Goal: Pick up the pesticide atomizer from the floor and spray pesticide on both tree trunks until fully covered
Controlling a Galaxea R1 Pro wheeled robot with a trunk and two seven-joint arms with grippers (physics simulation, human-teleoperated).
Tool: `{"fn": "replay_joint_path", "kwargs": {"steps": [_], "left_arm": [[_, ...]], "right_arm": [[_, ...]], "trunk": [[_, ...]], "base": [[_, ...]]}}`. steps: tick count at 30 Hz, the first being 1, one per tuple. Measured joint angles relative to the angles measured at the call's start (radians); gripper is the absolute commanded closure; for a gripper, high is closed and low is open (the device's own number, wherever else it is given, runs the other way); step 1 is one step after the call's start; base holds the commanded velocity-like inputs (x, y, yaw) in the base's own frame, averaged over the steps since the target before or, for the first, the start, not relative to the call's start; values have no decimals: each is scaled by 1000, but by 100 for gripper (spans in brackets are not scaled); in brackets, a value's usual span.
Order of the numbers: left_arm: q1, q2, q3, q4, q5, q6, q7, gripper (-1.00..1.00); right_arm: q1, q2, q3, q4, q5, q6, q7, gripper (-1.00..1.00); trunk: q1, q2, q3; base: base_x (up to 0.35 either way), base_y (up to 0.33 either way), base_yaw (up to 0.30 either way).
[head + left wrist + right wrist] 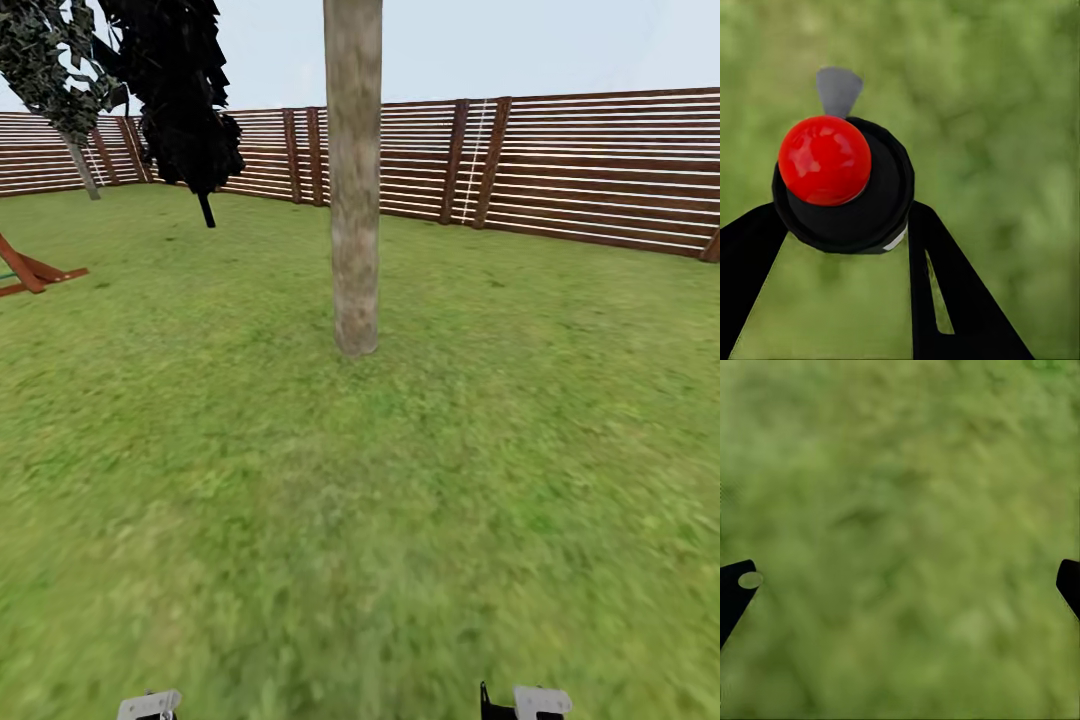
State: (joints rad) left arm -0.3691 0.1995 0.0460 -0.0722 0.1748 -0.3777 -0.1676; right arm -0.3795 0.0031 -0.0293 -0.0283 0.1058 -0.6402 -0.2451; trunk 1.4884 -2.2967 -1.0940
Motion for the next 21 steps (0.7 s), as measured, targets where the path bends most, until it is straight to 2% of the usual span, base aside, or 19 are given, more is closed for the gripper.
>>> {"fn": "replay_joint_path", "kwargs": {"steps": [21], "left_arm": [[0, 0, 0, -1, 0, 0, 0, 100]], "right_arm": [[0, 1, 0, 0, -1, 0, 0, -100]], "trunk": [[0, 0, 0]], "base": [[339, 0, 0]]}}
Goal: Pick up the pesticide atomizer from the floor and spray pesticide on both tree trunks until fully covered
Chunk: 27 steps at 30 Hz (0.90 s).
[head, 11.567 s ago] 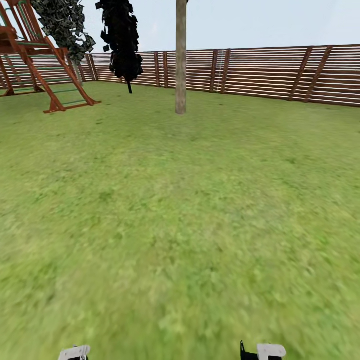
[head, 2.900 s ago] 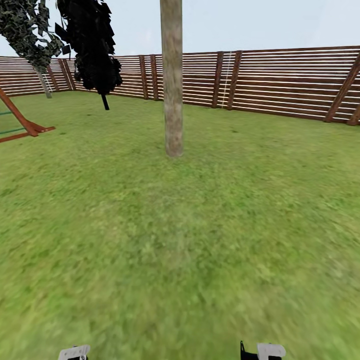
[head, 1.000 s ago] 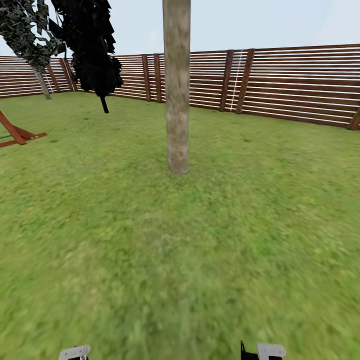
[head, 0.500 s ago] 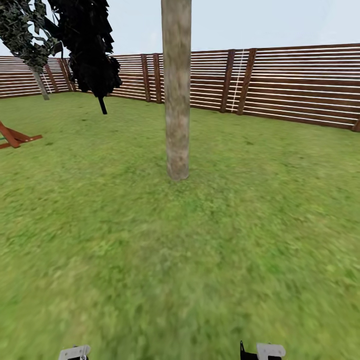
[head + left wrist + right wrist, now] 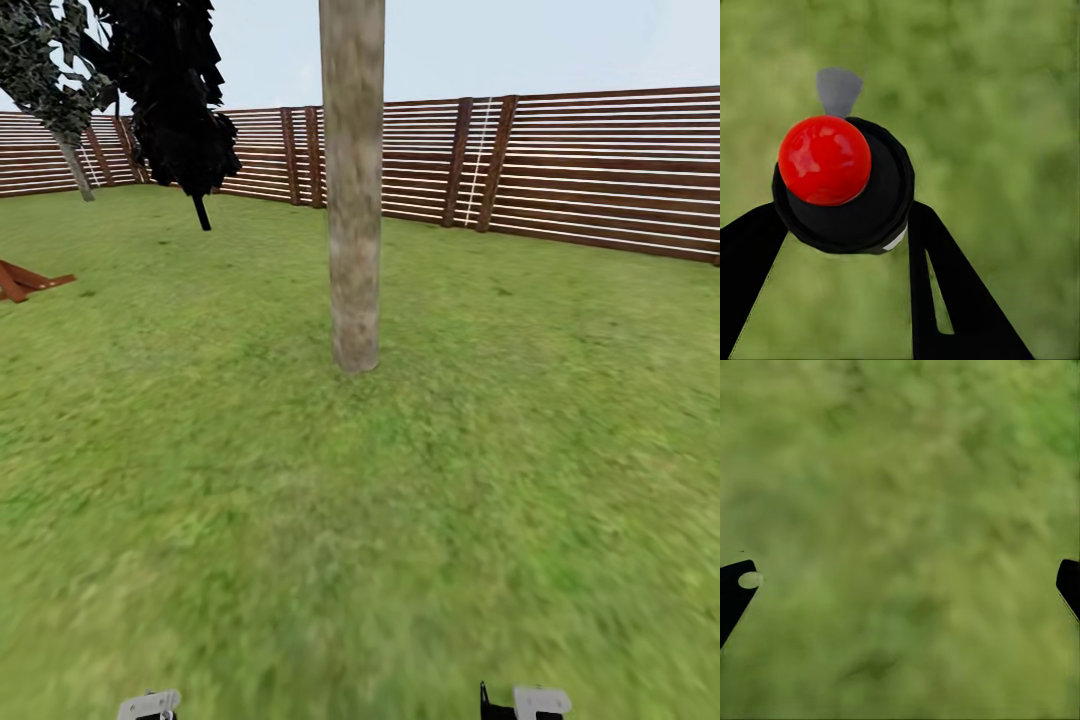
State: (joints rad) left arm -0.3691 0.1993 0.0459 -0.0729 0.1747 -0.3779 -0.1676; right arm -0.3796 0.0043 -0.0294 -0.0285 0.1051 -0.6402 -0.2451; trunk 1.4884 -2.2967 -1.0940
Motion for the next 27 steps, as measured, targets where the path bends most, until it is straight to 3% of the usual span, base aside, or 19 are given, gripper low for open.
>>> {"fn": "replay_joint_path", "kwargs": {"steps": [27], "left_arm": [[0, 0, 0, 0, 0, 0, 0, 100]], "right_arm": [[0, 0, 0, 0, 0, 0, 0, -100]], "trunk": [[0, 0, 0]], "base": [[339, 0, 0]]}}
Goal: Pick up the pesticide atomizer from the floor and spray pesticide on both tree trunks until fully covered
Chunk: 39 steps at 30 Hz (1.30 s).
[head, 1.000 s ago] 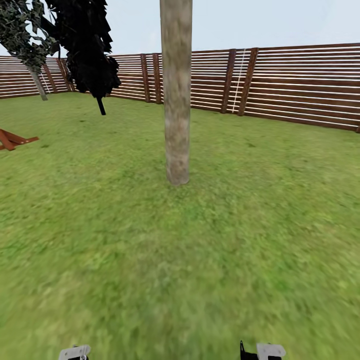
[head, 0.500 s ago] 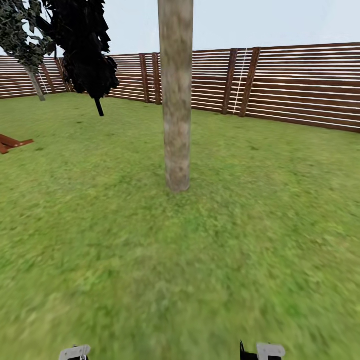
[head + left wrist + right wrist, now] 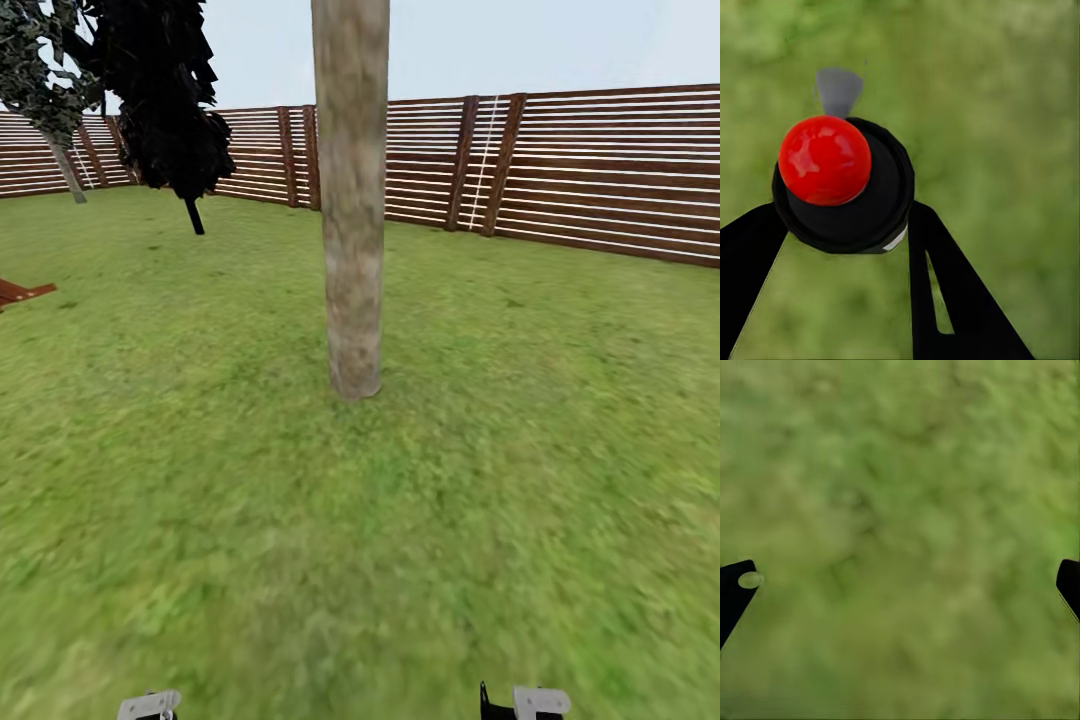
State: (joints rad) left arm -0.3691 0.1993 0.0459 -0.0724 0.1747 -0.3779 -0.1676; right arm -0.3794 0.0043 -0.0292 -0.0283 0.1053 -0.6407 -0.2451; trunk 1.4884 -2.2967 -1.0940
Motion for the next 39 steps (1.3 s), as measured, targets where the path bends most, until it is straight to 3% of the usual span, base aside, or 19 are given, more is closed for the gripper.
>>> {"fn": "replay_joint_path", "kwargs": {"steps": [28, 31, 33, 34, 35, 37, 38, 39], "left_arm": [[-4, 8, 0, -14, 2, 1, -2, 100], [-14, 11, -7, -20, -7, 0, -13, 100], [-23, 23, -8, -46, -13, 2, -26, 100], [-26, 31, -17, -81, -33, 4, -49, 100], [-28, 38, -34, -136, -78, 8, -103, 100], [-30, 57, -42, -213, -176, 21, -219, 100], [-33, 78, -44, -307, -359, 76, -410, 100], [-37, 81, -41, -357, -431, 111, -485, 100]], "right_arm": [[0, 6, 5, -10, 2, -3, 2, -100], [-1, 2, 38, -41, 3, -3, 6, -100], [-1, 1, 112, -91, 27, -1, 7, -100], [-1, 0, 164, -118, 42, 0, 8, -100], [-1, -1, 224, -152, 77, 1, 8, -100], [0, -2, 292, -190, 157, 12, 12, -100], [0, -1, 322, -241, 301, 102, 151, -100], [-3, -2, 328, -272, 342, 163, 237, -100]], "trunk": [[0, 0, 3], [0, 0, 3], [0, 0, 4], [0, 0, 4], [0, 0, 4], [0, 0, 4], [0, 0, 4], [0, 0, 4]], "base": [[339, -35, -34], [339, -124, -1], [339, -126, 0], [339, -126, 0], [339, -126, 0], [337, -115, 0], [285, -64, 0], [106, -21, 0]]}}
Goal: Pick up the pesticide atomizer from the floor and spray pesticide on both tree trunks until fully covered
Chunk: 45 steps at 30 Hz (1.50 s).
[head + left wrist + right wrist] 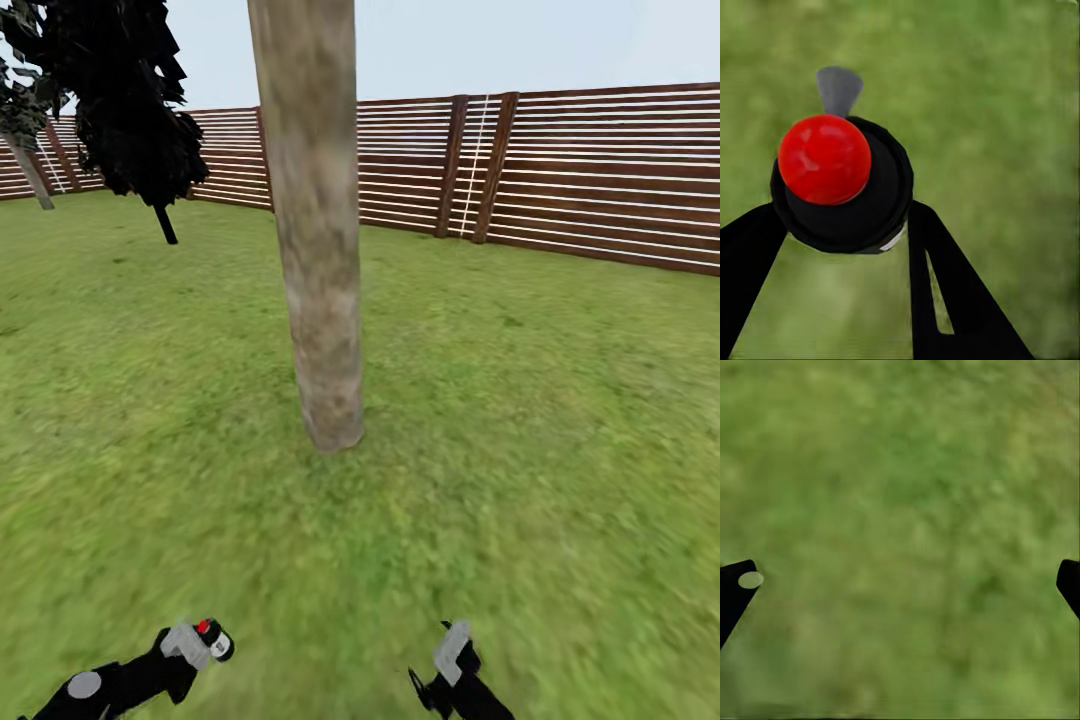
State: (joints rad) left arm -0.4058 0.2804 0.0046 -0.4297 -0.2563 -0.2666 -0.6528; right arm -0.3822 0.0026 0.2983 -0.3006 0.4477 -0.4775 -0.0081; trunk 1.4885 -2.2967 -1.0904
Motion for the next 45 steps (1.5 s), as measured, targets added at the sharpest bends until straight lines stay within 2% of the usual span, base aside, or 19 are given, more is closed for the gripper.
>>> {"fn": "replay_joint_path", "kwargs": {"steps": [1, 2, 3, 4, 5, 11, 15, 20, 26, 27, 28, 34, 38, 39, 40, 43, 45], "left_arm": [[-5, 4, 2, -70, -65, 71, -72, 100], [-9, 7, 3, -92, -82, 101, -97, 100], [-64, 15, -4, -129, -135, 171, -261, 100], [-156, 17, 0, -135, -202, 196, -411, 100], [-178, 14, 0, -138, -283, 210, -498, 100], [-180, 9, -10, -136, -283, 211, -498, 100], [-184, 3, -12, -155, -271, 213, -509, 100], [-192, 2, -17, -174, -273, 215, -528, 100], [-192, 1, -18, -190, -276, 215, -562, 100], [-192, 0, -19, -191, -276, 215, -568, 100], [-192, -5, -20, -192, -278, 214, -608, 100], [-191, -25, -22, -192, -282, 213, -610, 100], [-189, -33, -23, -192, -285, 211, -610, 100], [-189, -49, -47, -192, -290, 211, -610, 100], [-190, -60, -91, -193, -295, 213, -610, 100], [-190, -83, -111, -193, -298, 214, -609, 100], [-190, -101, -114, -193, -300, 214, -609, 100]], "right_arm": [[-5, -2, 1, -83, 26, 96, 161, -100], [-8, -3, 0, -124, 31, 128, 224, -100], [-32, -4, -1, -236, 41, 253, 446, -100], [-82, -4, -2, -377, 38, 333, 592, -100], [-119, -3, -2, -413, 37, 368, 702, -100], [-149, 27, 0, -392, 15, 368, 701, -100], [-147, 30, 5, -370, 15, 370, 703, -100], [-147, 32, 8, -353, 16, 368, 707, -100], [-147, 34, 42, -356, 14, 366, 708, -100], [-147, 34, 48, -357, 13, 366, 708, 100], [-146, 33, 117, -357, 13, 365, 708, 100], [-147, 33, 123, -359, 11, 365, 711, 100], [-147, 35, 122, -366, 10, 367, 829, 100], [-147, 38, 121, -406, 6, 368, 858, 100], [-147, 39, 121, -418, 6, 369, 864, 100], [-147, 50, 122, -421, 6, 369, 872, 100], [-147, 69, 122, -421, 6, 369, 874, 100]], "trunk": [[0, 0, 0], [0, 0, 0], [1, 0, 0], [0, 0, 0], [0, 0, 0], [0, 0, 0], [0, 0, 0], [0, 0, 0], [0, 0, 0], [0, 0, 0], [0, 0, 0], [0, 0, 0], [0, 0, 0], [0, 0, 0], [0, 0, 0], [0, 0, 0], [0, 0, 0]], "base": [[68, -13, 0], [9, -2, 0], [2, 0, 0], [0, 0, 0], [0, 0, 0], [0, 0, 0], [0, 0, 0], [0, 0, 0], [0, 0, 0], [0, 0, 0], [0, 0, 0], [0, 0, 0], [0, 0, 0], [0, 0, 0], [0, 0, 0], [0, 0, 0], [0, 0, 0]]}}
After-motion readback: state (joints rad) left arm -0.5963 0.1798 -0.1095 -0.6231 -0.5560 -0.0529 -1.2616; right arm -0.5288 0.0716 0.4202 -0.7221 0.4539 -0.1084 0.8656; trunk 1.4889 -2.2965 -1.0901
